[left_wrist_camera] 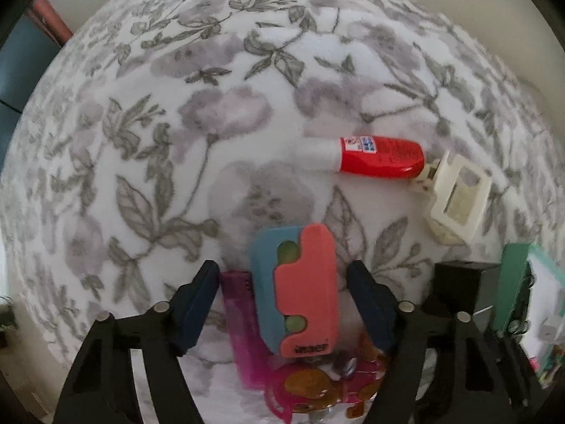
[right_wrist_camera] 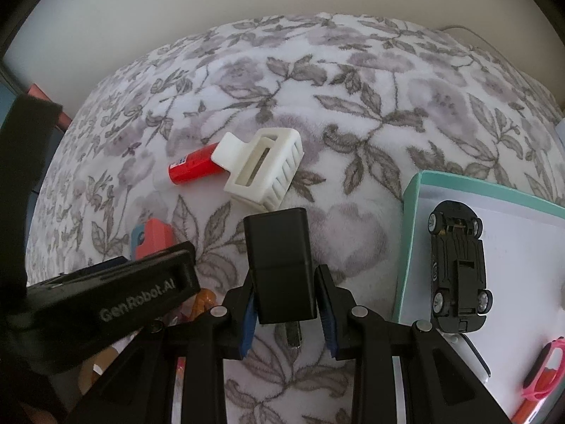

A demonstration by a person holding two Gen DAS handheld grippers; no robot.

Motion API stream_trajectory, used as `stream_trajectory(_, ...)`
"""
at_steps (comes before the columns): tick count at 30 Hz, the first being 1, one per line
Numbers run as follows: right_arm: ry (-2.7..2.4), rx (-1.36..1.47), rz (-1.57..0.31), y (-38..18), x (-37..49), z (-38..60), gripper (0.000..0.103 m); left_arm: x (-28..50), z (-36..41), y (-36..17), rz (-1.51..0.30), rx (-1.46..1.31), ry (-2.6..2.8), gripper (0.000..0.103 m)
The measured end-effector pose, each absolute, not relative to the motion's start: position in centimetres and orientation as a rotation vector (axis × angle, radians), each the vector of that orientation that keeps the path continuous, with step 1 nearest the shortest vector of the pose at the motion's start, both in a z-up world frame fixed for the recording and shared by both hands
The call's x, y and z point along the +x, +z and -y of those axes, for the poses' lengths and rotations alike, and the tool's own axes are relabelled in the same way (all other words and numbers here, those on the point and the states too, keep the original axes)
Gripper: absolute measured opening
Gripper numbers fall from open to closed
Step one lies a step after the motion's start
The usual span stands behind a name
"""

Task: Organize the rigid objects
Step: 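Close the left tool on the pink-and-blue case and lift it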

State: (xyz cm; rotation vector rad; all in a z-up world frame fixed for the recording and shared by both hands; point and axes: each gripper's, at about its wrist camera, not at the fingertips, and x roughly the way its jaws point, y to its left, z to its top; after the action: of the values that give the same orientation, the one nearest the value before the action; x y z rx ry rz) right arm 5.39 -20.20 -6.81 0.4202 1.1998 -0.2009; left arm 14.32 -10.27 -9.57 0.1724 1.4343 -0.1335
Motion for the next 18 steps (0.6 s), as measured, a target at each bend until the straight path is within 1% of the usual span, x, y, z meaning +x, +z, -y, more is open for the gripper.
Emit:
stream_trajectory(1,-0.201,0.421,-1.2,-6.8,5.4,20.2,0.032,14.3,10.3,-9.6,-1.434,0.173,-0.135,0.073)
stream_trajectory(4,-0.201,0.417,-1.2,-6.8,5.3,20.2,0.032,14.1,10.8,-9.5,-1.427,0.178,-0.154,0.065)
stream_trajectory(8,-0.2,0.413,-1.198,-6.8,5.4,20.1,0.032,13.5,11.2,-8.6,-1.415,0.194,-0.176,0.046)
stream_trajectory(9,-0.2,0.414,-1.198,-6.8,5.4,20.1,0.032,13.4,11.4,-8.5,-1.411,0.199,-0.178,0.044)
stream_trajectory(18,-0.218,0.434,-1.194,-6.1,5.0,20.5,0.03,13.4,11.5,-6.6,-1.394,0.167,-0.148,0.043)
